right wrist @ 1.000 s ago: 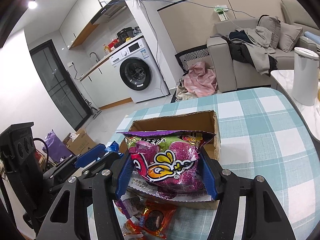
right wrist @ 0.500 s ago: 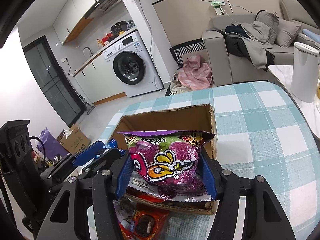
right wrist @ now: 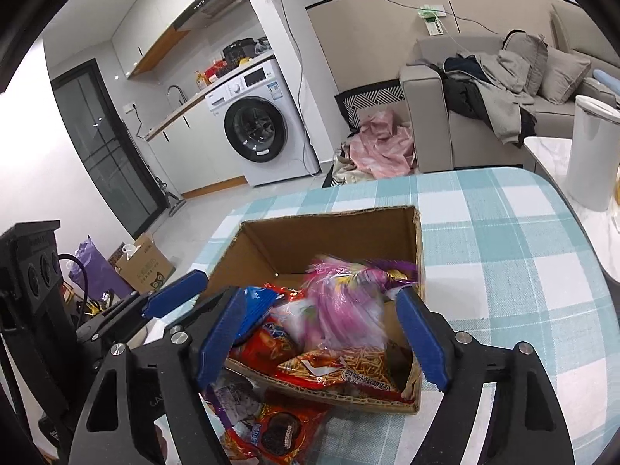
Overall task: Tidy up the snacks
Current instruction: 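Open both tools to drop the packets into the box, then withdraw both open tools from the box toward the remaining packets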
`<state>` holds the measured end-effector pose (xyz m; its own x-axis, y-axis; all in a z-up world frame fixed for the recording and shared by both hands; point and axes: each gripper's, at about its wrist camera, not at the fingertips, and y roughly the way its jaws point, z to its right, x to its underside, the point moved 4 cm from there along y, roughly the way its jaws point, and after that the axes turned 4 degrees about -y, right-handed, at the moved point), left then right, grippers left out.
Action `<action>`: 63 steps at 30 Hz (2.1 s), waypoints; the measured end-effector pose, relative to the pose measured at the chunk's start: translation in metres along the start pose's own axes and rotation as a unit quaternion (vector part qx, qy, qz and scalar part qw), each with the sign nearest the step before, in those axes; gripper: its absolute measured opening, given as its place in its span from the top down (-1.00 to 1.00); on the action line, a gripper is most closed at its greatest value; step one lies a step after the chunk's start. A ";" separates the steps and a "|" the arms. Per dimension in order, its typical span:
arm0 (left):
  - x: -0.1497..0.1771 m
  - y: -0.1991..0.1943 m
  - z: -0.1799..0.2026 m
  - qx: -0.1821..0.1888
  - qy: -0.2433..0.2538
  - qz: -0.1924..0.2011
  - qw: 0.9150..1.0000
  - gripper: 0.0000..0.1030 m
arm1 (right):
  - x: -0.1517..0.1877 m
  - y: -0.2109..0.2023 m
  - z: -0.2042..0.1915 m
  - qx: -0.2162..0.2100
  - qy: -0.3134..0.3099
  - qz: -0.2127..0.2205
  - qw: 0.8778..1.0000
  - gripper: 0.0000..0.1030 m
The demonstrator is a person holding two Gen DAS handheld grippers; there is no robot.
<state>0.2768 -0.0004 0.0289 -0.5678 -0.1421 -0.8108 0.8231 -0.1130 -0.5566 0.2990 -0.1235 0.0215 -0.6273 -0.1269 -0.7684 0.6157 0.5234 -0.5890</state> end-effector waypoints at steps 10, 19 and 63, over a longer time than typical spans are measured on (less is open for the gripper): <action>0.012 -0.041 0.002 -0.009 0.012 0.021 1.000 -0.98 | 0.011 -0.033 0.009 -0.005 0.007 0.016 1.000 -0.98; 0.029 -0.070 0.002 -0.006 0.011 0.019 1.000 -0.98 | 0.034 -0.046 0.010 0.011 -0.013 -0.001 1.000 -0.99; 0.126 -0.114 -0.002 -0.017 0.023 -0.068 0.997 -0.98 | 0.149 -0.053 -0.024 0.006 -0.101 -0.146 0.984 -0.99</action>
<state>0.1113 -0.0036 -0.0096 -0.6743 -0.0833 -0.7337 0.7383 -0.0941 -0.6679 0.1611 -0.1499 -0.0560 -0.6710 -0.4361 -0.5996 0.4295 0.4305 -0.7938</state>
